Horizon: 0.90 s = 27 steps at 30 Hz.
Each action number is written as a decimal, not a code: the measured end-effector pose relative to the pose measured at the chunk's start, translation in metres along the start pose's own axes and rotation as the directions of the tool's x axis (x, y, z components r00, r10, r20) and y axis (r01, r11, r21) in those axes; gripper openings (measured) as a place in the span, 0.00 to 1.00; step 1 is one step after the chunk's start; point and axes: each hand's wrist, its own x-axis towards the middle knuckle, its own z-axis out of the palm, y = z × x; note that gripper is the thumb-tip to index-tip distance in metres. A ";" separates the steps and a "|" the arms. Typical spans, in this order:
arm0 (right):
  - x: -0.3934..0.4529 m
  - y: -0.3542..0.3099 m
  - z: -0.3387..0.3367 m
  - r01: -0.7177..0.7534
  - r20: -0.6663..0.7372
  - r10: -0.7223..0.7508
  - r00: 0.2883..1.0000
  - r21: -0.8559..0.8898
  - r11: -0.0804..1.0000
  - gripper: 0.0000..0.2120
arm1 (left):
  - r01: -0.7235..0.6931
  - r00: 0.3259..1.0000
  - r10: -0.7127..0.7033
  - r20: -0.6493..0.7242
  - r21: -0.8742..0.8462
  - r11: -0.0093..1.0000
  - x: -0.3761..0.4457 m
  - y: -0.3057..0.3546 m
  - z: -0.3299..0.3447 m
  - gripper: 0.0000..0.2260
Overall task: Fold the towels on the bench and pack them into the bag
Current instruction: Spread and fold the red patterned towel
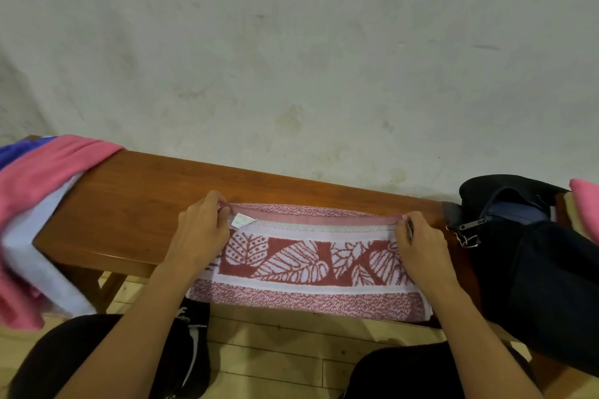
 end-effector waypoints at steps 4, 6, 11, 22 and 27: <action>0.007 -0.002 0.005 -0.007 -0.049 0.006 0.999 -0.029 1.000 0.10 | 0.002 1.000 -0.003 0.015 0.043 0.999 0.006 0.000 0.004 0.04; 0.009 -0.002 0.007 -0.023 -0.042 0.021 0.999 -0.045 0.999 0.10 | 0.016 1.000 -0.017 0.019 0.070 0.997 0.008 0.002 0.006 0.04; 0.011 0.000 0.010 -0.031 -0.050 0.028 0.998 -0.066 0.997 0.09 | 0.045 0.999 -0.044 -0.010 0.121 0.992 0.009 0.001 0.015 0.06; 0.020 -0.004 0.014 0.007 -0.071 -0.019 0.997 -0.164 0.987 0.10 | 0.056 0.997 -0.047 -0.058 0.163 0.985 0.014 0.009 0.012 0.05; 0.026 -0.007 0.016 -0.049 -0.029 0.043 0.999 -0.245 0.968 0.09 | 0.070 0.996 -0.055 -0.065 0.262 0.963 0.018 0.007 0.018 0.08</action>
